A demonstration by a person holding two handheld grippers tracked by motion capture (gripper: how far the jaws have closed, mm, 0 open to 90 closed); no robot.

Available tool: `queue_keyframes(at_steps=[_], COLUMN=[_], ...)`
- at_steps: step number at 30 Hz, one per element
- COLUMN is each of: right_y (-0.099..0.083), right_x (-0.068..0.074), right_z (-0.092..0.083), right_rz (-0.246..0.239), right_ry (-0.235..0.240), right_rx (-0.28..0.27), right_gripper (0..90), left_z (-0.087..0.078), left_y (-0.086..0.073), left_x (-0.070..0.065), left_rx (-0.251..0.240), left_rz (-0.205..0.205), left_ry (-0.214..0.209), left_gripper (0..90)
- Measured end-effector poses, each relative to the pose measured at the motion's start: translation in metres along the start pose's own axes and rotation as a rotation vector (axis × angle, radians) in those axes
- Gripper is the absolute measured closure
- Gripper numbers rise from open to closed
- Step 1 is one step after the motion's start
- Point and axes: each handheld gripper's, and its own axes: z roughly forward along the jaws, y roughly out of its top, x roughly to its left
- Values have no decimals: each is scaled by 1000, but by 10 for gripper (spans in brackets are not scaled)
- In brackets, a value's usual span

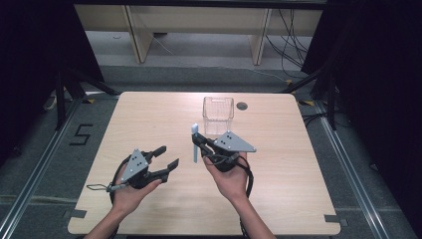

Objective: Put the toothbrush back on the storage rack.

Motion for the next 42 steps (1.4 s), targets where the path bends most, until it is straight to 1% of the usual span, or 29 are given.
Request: queue_keyframes(at_steps=[2, 4, 6, 8, 10, 11, 14, 15, 16, 17, 20, 21, 23, 25, 26, 27, 28, 29, 30, 31, 32, 35, 36, 37, 38, 39, 40, 41, 42], right_y=[0, 1, 1, 2, 2, 2, 3, 3, 3, 3, 4, 4, 5, 5, 5, 5, 5, 5, 5, 5, 5, 5, 5, 6, 6, 6, 6, 6, 6], right_x=[-1, -2, -2, -3, -5, -6, -7, -7, -9, -8, -9, -9, -11, -11, -12, -12, -14, -14, -15, -15, -17, -16, -19, -18, -19, -19, -20, -21, -21], right_z=[-1, -3, -3, -4, -3, -4, -5, -5, -6, -6, -7, -7, -8, -8, -7, -8, -7, -8, -8, -8, -8, -10, -10, -10, -10, -10, -10, -9, -10], right_rz=[6, -2, 10, 10, -3, -6, -3, -4, -25, 2, -4, 2, -16, 0, -4, -3, -25, -29, -30, -31, -49, -11, -45, -28, -29, -32, -34, -37, -41], right_ry=[-3, -11, -4, -15, -16, -18, -22, -26, -38, -28, -39, -31, -45, -37, -38, -41, -48, -60, -60, -54, -70, -65, -77, -73, -76, -77, -82, -75, -85], right_rx=[-1, 3, 6, 8, 0, -2, 3, 7, -2, 8, 9, 2, 0, 2, -1, 0, -14, -6, -7, -11, -12, 5, -8, -1, -1, -3, -11, -18, -8], right_gripper=[858, 858, 858, 858, 857, 857, 857, 858, 858, 857, 858, 858, 857, 857, 857, 857, 857, 857, 857, 857, 857, 857, 857, 857, 857, 857, 858, 857, 857], left_z=[-1, -2, -3, -4, -5, -6, -9, -8, -9, -11, -12, -13, -14, -15, -14, -14, -15, -15, -17, -17, -16, -17, -17, -18, -19, -18, -20, -21, -21], left_y=[-1, -2, -3, -4, -4, -4, -5, -5, -6, -6, -7, -7, -8, -8, -9, -10, -10, -10, -11, -11, -13, -14, -15, -15, -15, -16, -16, -17, -18], left_x=[1, 2, 3, 4, 6, 6, 7, 8, 9, 9, 10, 11, 11, 12, 12, 12, 13, 13, 13, 14, 14, 14, 15, 15, 16, 16, 16, 16, 16], left_rx=[0, 3, 3, 5, -7, 5, 6, -14, -5, 6, 3, 3, 2, 2, -18, -23, -12, -12, 0, -2, -23, -20, -19, -21, -7, -24, -7, 2, 0], left_rz=[-4, -3, -5, -9, -11, -10, -9, -10, -10, -9, -16, -18, -18, -18, -22, -27, -24, -24, -21, -21, -33, -36, -35, -37, -20, -37, -25, -29, -30], left_ry=[5, 8, 11, 15, 16, 22, 26, 20, 26, 30, 33, 34, 36, 39, 33, 33, 40, 40, 46, 47, 40, 44, 45, 47, 56, 50, 58, 62, 63], left_gripper=[357, 355, 354, 354, 353, 353, 352, 351, 351, 350, 345, 345, 344, 343, 343, 343, 342, 342, 342, 341, 341, 339, 339, 338, 338, 338, 338, 338, 338])
